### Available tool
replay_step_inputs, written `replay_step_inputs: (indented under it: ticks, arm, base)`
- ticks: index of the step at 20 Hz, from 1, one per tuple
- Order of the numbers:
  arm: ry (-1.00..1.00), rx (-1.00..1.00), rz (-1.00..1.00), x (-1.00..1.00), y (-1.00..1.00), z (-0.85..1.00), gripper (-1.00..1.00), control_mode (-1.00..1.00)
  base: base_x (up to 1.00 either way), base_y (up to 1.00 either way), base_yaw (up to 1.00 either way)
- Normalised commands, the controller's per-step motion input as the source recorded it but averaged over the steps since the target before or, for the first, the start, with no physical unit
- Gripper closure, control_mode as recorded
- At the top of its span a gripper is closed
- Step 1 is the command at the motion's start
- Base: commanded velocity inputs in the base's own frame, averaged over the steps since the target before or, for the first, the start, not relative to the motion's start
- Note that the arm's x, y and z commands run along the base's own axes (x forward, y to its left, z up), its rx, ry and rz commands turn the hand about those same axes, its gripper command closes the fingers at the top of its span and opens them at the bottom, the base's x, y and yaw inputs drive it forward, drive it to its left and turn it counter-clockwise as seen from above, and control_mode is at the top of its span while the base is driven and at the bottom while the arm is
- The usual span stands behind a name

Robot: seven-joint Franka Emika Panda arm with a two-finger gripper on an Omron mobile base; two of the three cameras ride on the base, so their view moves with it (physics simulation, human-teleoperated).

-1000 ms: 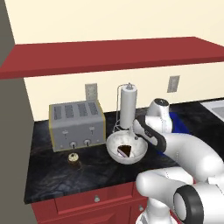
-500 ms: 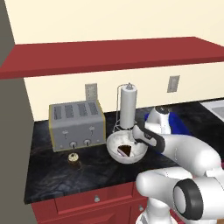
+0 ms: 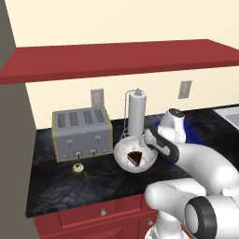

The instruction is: Place the bowl with cake and the cupcake onto the tray.

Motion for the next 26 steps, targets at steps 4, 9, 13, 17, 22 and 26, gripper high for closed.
replay_step_inputs:
  ticks: [4, 9, 13, 17, 22, 26]
  arm:
    - [-0.07, 0.07, -0.03, -0.11, -0.60, 0.55, 1.00, -1.00]
    - [-0.02, 0.11, 0.00, 0.04, -0.73, 0.37, 1.00, -1.00]
    - [0.10, 0.09, 0.00, 0.28, -0.92, 0.21, 1.00, -1.00]
    - [0.17, 0.07, 0.00, 0.23, -0.70, 0.49, 1.00, -1.00]
    - [0.08, 0.10, 0.00, 0.36, -0.80, 0.39, 1.00, -1.00]
    - [0.03, 0.08, 0.00, 0.24, -0.69, 0.28, 1.00, -1.00]
  base:
    - [0.00, 0.00, 0.00]
    - [0.00, 0.00, 0.00]
    - [0.00, 0.00, 0.00]
    - [0.00, 0.00, 0.00]
    - [0.00, 0.00, 0.00]
    - [0.00, 0.00, 0.00]
